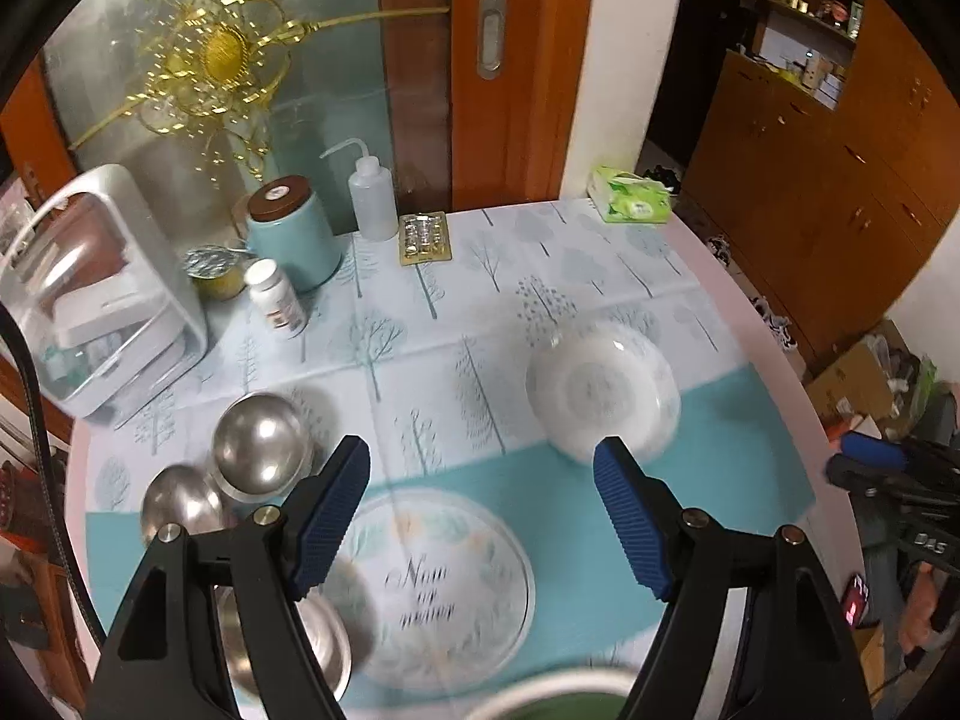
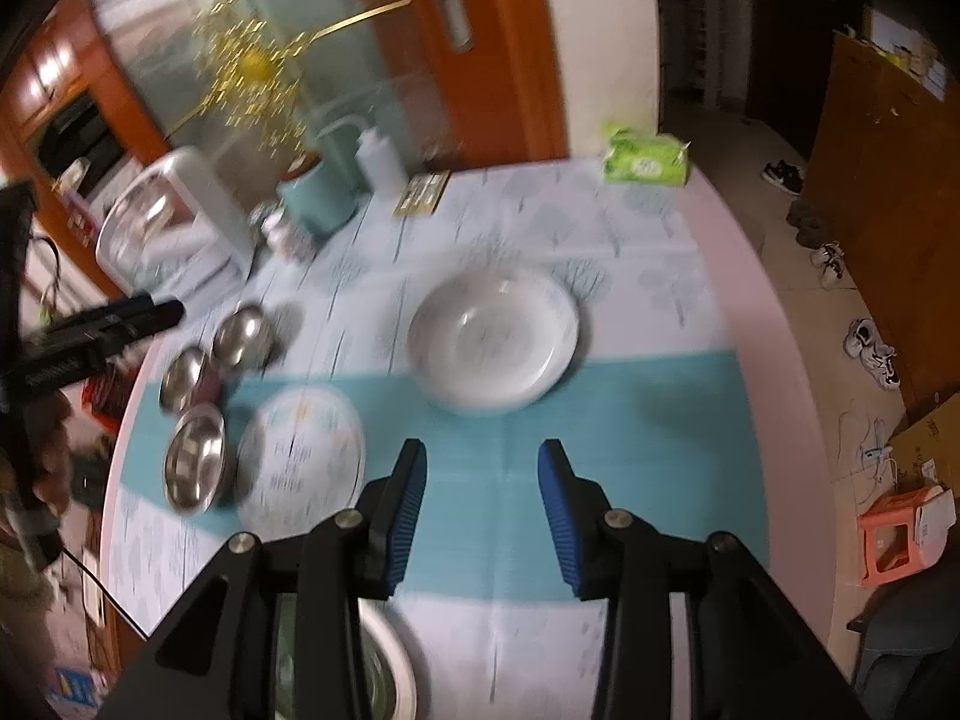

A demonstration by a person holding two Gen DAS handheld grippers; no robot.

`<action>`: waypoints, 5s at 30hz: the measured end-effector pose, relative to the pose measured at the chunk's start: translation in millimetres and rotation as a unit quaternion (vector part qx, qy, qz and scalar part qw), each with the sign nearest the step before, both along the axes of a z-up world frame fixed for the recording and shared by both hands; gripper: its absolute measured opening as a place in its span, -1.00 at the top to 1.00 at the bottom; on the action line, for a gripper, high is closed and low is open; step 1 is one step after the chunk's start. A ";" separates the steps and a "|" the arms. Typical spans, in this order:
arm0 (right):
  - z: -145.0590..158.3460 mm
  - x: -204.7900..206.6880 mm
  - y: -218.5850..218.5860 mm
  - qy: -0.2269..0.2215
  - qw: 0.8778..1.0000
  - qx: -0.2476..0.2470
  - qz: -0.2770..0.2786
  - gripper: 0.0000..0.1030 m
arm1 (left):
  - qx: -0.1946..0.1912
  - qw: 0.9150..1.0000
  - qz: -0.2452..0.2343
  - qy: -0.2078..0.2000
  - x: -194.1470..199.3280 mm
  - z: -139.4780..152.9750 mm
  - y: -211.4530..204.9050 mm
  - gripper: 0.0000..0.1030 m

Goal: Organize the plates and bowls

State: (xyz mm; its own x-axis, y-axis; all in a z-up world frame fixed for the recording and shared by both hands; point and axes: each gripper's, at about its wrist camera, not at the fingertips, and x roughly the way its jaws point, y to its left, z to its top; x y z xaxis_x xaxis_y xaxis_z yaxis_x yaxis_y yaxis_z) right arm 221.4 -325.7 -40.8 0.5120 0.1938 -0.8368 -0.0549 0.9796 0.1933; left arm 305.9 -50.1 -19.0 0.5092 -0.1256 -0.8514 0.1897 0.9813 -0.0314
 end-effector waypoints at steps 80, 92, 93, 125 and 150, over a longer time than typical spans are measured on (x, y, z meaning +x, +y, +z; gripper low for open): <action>-141.7 -2.2 22.9 0.203 0.970 0.118 0.055 0.87 | -0.139 0.956 -0.008 0.257 -38.5 -185.6 2.2 0.86; -128.1 -101.7 75.1 0.208 0.960 0.108 0.151 0.86 | -0.145 0.955 0.033 0.258 -194.7 -150.3 58.4 0.88; -129.7 -106.4 78.5 0.210 0.959 0.106 0.157 0.86 | -0.145 0.954 0.037 0.259 -200.8 -151.7 60.1 0.88; -185.4 -154.3 103.7 0.240 0.955 0.046 0.166 0.86 | -0.099 0.952 0.067 0.280 -247.3 -222.9 40.3 0.82; -178.0 -154.6 119.3 0.210 0.963 -0.007 0.170 0.82 | -0.068 0.966 0.062 0.240 -231.7 -208.5 34.3 -0.06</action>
State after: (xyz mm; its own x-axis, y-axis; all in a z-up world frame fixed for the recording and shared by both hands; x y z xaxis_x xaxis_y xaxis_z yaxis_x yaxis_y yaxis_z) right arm 66.8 -206.4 -218.8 0.0370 0.2778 -0.9599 -0.2933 0.9213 0.2553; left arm 74.2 -15.8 -227.5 0.0772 -0.2165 -0.9732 0.0014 0.9762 -0.2171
